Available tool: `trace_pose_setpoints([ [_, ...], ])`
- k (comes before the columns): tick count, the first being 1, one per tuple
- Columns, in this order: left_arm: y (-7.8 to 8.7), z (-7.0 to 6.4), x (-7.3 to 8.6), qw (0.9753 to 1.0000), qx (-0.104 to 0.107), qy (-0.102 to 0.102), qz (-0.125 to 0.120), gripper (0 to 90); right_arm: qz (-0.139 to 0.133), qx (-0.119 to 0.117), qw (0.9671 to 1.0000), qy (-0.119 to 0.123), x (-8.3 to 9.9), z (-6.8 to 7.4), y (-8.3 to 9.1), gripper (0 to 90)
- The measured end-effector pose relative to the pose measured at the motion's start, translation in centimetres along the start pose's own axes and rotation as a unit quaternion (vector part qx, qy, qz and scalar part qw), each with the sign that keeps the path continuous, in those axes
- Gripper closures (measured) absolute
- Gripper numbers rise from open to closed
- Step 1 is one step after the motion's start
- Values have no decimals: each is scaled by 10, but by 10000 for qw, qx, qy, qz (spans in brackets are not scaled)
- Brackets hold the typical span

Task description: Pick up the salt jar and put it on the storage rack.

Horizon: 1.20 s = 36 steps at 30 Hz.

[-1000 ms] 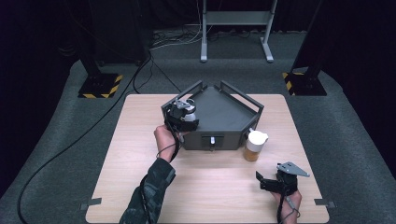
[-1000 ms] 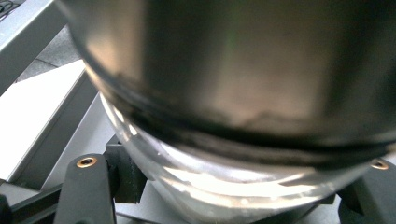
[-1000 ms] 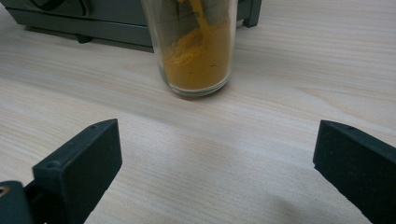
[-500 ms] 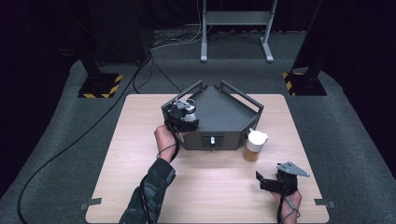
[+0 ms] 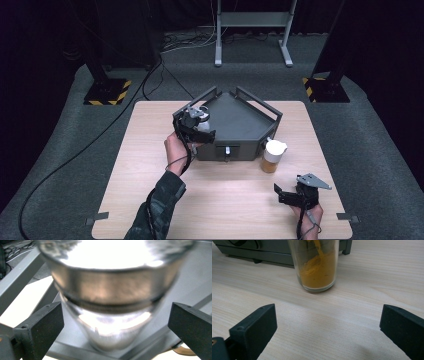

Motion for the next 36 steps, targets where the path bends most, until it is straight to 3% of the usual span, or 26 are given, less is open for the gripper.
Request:
trace_pose_setpoints([
  [4,15,-4,7,10000,19,-91,-13,2,5,-1,10000,2,0,0,0,0],
  [7,29,-7,21,9999,-5,-136,26,2,5,-2,10000,3,0,0,0,1],
  [19,66,-7,111,9992,-43,62,394,2,32,3,10000,25,0,0,-1,0],
  [25,71,-4,152,9969,117,278,730,2,26,10,10000,4,0,0,-1,1],
  [27,74,-3,160,9968,104,273,746,2,40,16,10000,-5,-1,0,-2,1],
  [32,76,-1,174,9952,35,562,803,2,52,36,10000,14,-1,1,-2,1],
  [34,74,-2,181,9944,30,563,897,2,49,51,10000,37,-1,1,-2,2],
  [36,74,-7,187,9959,-93,382,818,2,66,60,10000,34,-1,1,-2,2],
])
Point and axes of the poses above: each handheld gripper's, and its own axes: y roughly backward along the jaws, x roughly out of its underside, z roughly to its left, the point moved 9 cm from there along -y, roughly forward along the jaws, and after that the axes turned 10 degrees about -z, right-handed, at the moved point
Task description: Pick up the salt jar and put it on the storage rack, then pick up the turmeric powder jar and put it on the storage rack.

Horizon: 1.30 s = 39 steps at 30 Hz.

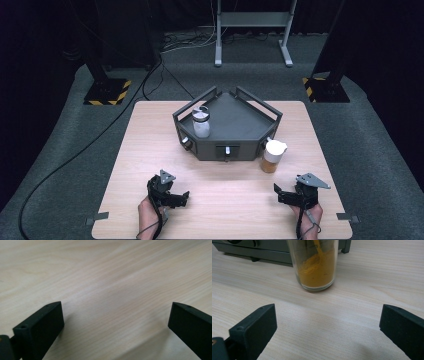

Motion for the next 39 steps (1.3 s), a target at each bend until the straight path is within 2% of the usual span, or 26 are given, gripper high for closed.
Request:
trace_pose_setpoints([
  [2,1,-1,5,9999,-60,48,-134,3,11,16,10000,5,0,0,0,3],
  [12,1,-2,5,9998,-105,56,-141,2,-5,16,10000,-17,0,0,0,0],
  [19,1,-2,5,9998,-106,57,-144,2,88,34,9999,101,-1,3,-2,0],
  [24,1,-2,5,9998,-106,57,-142,2,35,55,10000,17,0,1,-1,0],
  [39,1,-2,5,9998,-104,54,-145,3,86,102,9998,120,-1,4,-2,0],
])
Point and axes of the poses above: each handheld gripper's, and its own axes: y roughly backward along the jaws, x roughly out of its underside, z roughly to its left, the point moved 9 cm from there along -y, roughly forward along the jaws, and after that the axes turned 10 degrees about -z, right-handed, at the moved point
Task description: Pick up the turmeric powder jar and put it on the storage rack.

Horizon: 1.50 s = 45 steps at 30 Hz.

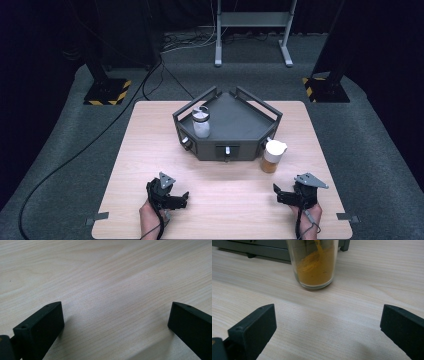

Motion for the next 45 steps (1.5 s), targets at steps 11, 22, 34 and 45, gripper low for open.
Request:
trace_pose_setpoints([
  [11,0,0,0,10000,-5,-8,-5,5,39,31,10000,84,-1,3,-1,0],
  [22,0,0,0,10000,0,-6,-3,4,-241,-2,9997,46,-22,5,-7,0],
  [34,0,0,0,10000,3,-3,2,3,-340,-253,9982,429,-51,14,-58,0],
  [45,0,0,0,10000,3,-5,0,3,-173,-431,9984,329,-45,7,-79,0],
])
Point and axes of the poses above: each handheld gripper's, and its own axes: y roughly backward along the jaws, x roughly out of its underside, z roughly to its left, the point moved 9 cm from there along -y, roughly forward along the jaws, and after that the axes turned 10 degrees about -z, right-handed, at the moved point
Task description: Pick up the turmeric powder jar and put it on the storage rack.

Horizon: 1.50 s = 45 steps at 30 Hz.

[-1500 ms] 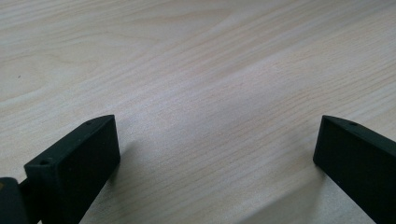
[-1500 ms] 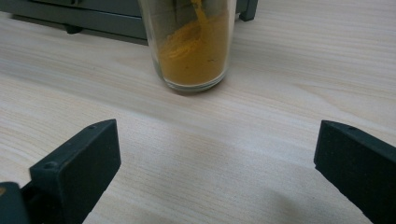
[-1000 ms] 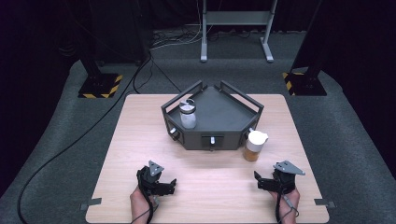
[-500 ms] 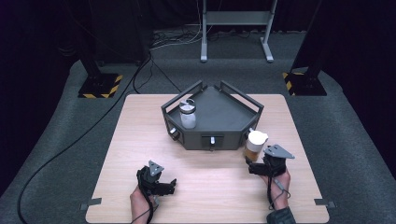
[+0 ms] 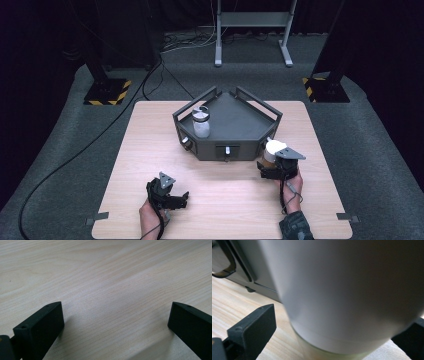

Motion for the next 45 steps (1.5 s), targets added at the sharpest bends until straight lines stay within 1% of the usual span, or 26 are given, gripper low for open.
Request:
trace_pose_setpoints([
  [4,0,0,0,10000,-3,-2,-3,3,9,-8,10000,-55,3,-1,-2,0],
  [5,0,0,0,10000,-3,-1,-2,3,-47,43,10000,-54,3,0,-1,0],
  [6,0,0,0,10000,-4,-2,-3,3,-88,158,9998,-81,4,1,-1,5],
  [7,0,0,0,10000,-5,-3,-3,3,-110,177,9997,-96,4,1,0,55],
  [8,0,0,0,10000,-5,-4,-3,3,-128,44,9998,-166,5,-2,0,129],
  [10,0,0,0,10000,-7,-4,-7,3,-60,11,9997,-236,5,-4,0,190],
  [11,0,0,0,10000,-4,-2,-3,4,-32,-43,9996,-259,5,-5,-1,253],
  [13,0,0,0,10000,-7,-4,-7,4,44,-38,9997,-249,5,-5,-2,277],
  [14,0,0,0,10000,-5,-1,-4,4,72,10,9997,-221,5,-4,-2,292],
  [20,0,0,0,10000,-6,-4,-5,4,98,161,9998,-86,4,2,-2,305],
  [25,0,0,0,10000,-7,-6,-7,5,118,174,9997,-111,3,3,0,306],
  [29,0,0,0,10000,-8,-6,-7,5,1,176,9998,-133,3,3,4,306],
  [34,0,-1,0,10000,-10,-8,-6,6,-129,151,9995,-227,1,2,10,306],
  [37,0,-1,0,10000,-6,-10,-5,6,-167,141,9995,-235,-2,3,13,306],
  [39,0,-1,0,10000,-4,-11,-3,6,-158,118,9995,-265,-3,2,13,306],
  [45,0,-1,0,10000,-4,-18,-9,7,-128,103,9996,-226,-6,3,16,306],
])
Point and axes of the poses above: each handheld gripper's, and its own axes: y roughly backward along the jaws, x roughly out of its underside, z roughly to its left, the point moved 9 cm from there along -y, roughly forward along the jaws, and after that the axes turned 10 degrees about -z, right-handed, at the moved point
